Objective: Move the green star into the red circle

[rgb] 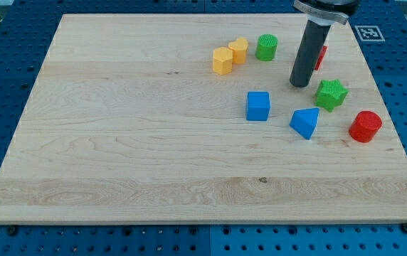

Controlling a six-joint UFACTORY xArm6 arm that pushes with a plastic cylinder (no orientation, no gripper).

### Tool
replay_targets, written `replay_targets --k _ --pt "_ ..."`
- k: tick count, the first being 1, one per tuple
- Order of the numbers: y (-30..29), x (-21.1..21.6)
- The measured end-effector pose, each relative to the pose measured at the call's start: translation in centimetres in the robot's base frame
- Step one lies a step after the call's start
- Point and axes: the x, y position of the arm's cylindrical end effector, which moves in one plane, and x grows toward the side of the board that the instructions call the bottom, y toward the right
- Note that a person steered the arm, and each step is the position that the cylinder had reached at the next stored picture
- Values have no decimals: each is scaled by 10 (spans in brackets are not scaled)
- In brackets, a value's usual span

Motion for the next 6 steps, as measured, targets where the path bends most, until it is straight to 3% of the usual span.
replay_targets --k 2,4,6 --pt "47 20" --pt "-10 22" --pt "38 31"
